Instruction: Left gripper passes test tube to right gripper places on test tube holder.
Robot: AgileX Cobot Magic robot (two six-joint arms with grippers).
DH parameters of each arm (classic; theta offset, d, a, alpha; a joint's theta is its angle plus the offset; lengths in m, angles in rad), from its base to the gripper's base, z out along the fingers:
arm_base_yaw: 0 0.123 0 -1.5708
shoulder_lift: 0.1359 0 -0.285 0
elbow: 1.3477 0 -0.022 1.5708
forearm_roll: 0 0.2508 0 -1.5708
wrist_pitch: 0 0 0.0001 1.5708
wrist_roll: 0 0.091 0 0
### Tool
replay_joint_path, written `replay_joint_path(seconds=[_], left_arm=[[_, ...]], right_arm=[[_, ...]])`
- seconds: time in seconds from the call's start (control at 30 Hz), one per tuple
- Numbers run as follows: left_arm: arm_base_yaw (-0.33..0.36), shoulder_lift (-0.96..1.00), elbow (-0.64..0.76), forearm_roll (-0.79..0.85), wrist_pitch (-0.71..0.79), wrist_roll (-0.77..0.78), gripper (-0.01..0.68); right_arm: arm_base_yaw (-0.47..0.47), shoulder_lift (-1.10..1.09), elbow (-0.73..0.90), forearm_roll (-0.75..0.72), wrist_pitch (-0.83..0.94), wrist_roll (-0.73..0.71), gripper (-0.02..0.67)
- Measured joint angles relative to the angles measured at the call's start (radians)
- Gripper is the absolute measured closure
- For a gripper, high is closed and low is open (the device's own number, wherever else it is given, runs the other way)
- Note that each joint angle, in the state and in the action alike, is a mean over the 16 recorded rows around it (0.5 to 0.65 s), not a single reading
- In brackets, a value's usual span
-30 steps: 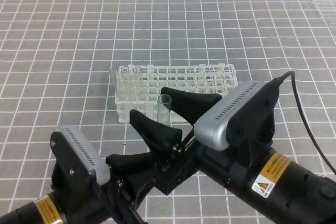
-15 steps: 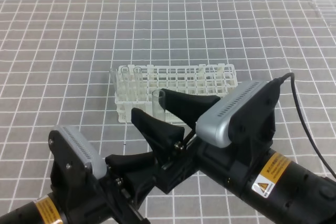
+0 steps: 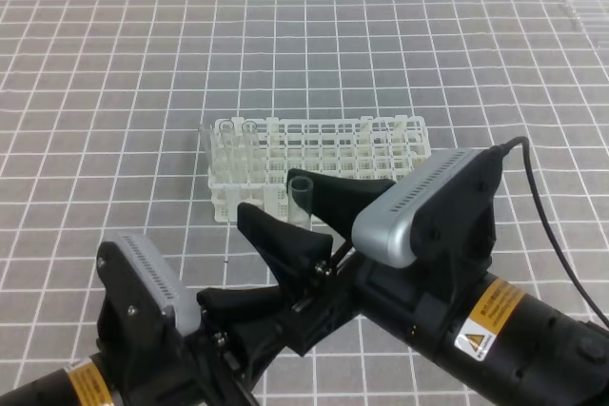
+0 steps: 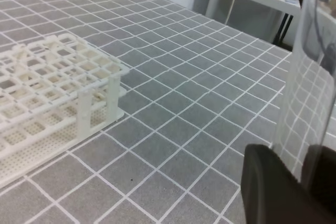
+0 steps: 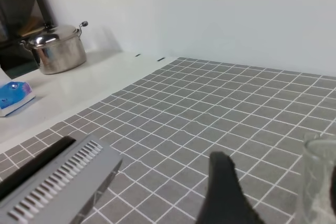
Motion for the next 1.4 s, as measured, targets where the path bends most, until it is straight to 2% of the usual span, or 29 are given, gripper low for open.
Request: replay_joint_path(seconds=[0.23, 0.7, 0.9, 1.1, 1.23, 1.4], left_arm=[[0.0, 0.0, 0.0, 0.015, 0.004, -0.01, 0.591], [0.0, -0.001, 0.001, 0.014, 0.001, -0.016, 0.609], [0.0, -0.001, 0.0, 0.013, 0.001, -0.017, 0.602], [0.0, -0.001, 0.001, 0.011, -0.003, -0.018, 0.541], [0.0, -0.001, 0.001, 0.001, -0.008, -0.02, 0.445], [-0.001, -0.011, 0.001, -0.015, -0.012, -0.024, 0.365]], right_arm=[[0.0, 0.0, 0.0, -0.001, 0.015, 0.002, 0.302], [-0.001, 0.0, 0.0, -0.001, 0.034, -0.009, 0.525], [-0.002, 0.0, 0.0, 0.0, 0.034, -0.015, 0.553], [-0.002, 0.0, 0.0, -0.001, 0.035, -0.014, 0.554], [-0.001, 0.0, 0.0, 0.001, 0.037, -0.015, 0.554], [0.0, -0.003, 0.0, 0.037, 0.045, -0.052, 0.554]])
